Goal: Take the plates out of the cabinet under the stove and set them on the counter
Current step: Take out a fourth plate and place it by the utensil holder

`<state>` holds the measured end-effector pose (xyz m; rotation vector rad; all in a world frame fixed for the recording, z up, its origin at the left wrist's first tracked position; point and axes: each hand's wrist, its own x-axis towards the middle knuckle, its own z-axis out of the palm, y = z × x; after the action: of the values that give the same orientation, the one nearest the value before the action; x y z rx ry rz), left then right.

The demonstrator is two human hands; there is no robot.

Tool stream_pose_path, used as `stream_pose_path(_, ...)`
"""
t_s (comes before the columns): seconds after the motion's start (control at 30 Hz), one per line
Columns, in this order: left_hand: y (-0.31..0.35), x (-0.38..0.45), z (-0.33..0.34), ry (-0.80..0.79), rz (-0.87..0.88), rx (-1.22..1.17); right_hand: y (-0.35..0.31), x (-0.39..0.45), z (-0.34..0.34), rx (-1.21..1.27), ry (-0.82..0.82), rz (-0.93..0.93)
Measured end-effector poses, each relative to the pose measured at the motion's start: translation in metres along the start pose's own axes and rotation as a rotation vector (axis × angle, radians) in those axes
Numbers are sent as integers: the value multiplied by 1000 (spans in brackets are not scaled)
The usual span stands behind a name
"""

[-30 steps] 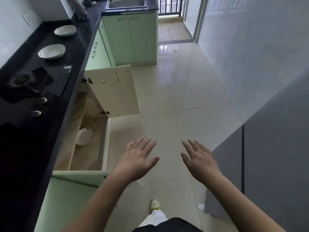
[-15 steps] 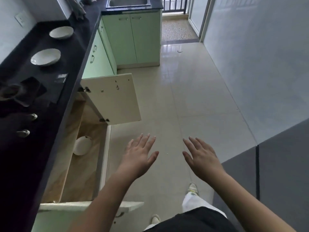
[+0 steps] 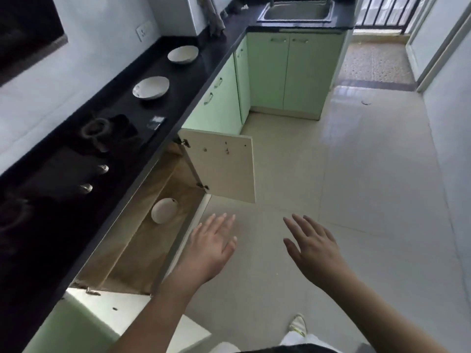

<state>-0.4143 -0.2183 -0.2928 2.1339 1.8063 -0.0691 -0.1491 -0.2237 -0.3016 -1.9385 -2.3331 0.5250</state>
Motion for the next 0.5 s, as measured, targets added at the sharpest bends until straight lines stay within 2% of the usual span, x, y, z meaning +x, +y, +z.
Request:
stream_pose_path(0.2,-18,-6,0,15,-158,-2,-16,66,-8,9,-35,-181)
stream_pose_path(0.5,-99,-7,-13,180,-423,-73,-101,166,6,-91,-162,-493)
